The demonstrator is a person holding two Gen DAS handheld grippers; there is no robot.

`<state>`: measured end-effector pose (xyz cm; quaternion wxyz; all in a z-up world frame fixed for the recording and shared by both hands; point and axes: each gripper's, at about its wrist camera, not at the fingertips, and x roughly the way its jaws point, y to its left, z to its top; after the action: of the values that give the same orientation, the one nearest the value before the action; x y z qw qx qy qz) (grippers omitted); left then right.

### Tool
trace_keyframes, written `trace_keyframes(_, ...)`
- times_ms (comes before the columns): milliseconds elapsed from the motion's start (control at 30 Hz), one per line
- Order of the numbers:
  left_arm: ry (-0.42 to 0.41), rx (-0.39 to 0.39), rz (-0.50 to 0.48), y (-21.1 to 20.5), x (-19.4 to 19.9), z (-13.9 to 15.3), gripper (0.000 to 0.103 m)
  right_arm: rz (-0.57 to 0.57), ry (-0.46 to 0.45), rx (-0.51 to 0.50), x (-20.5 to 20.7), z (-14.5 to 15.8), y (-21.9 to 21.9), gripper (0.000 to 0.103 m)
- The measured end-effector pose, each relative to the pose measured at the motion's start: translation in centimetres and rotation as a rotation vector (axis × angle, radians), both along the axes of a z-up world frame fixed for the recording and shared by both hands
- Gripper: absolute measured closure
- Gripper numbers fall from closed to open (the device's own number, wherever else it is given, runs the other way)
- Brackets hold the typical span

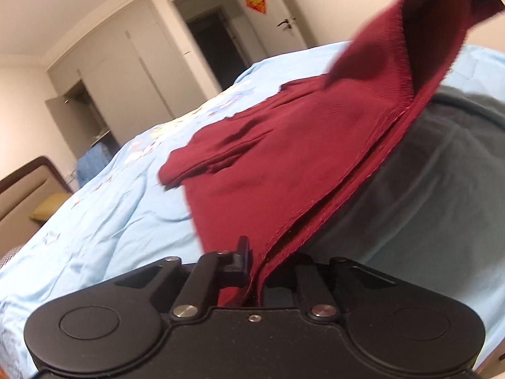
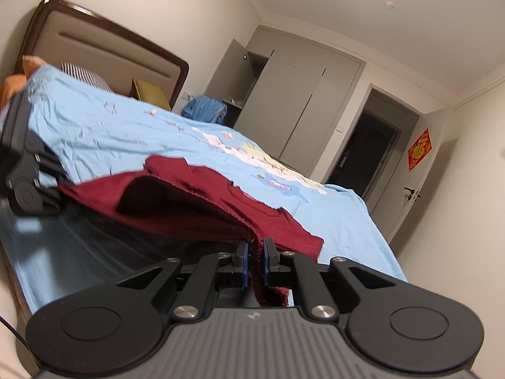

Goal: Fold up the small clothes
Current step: 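Lift the hem with both grippers, fold it over toward the collar, open both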

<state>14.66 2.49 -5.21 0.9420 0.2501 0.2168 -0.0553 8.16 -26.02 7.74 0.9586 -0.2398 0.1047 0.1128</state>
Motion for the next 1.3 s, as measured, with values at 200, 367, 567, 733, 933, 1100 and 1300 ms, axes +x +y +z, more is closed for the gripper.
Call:
trace_keyframes(200,-0.19,-0.007,0.061,1.7,-2.4,2.4,0.098,-0.03,0.01,-0.106,0.0,-2.4,1.4,0.093)
trace_keyframes(367,-0.282,-0.036,0.071,1.9,-4.3,4.6,0.098,-0.055,-0.047,-0.113,-1.1,-2.7,2.0,0.094)
trace_keyframes(567,-0.349,-0.058,0.053,1.3,-7.9,7.0,0.098,-0.091,-0.172,-0.124,-3.9,-1.7,2.2,0.094)
trace_keyframes(733,-0.379,-0.089,0.028,1.6,-11.4,9.7,0.098,-0.102,-0.279,-0.116,-7.0,-0.5,2.7,0.094)
trace_keyframes(933,-0.4,-0.159,-0.027,2.5,-15.2,13.0,0.098,-0.117,-0.401,-0.083,-10.1,1.5,3.4,0.094)
trace_keyframes(1100,-0.336,-0.174,-0.065,2.9,-16.1,14.1,0.098,-0.115,-0.399,-0.053,-10.3,2.0,3.6,0.094)
trace_keyframes(1300,-0.252,-0.205,-0.07,3.2,-14.8,14.5,0.094,-0.121,-0.346,-0.046,-8.0,1.3,3.6,0.093)
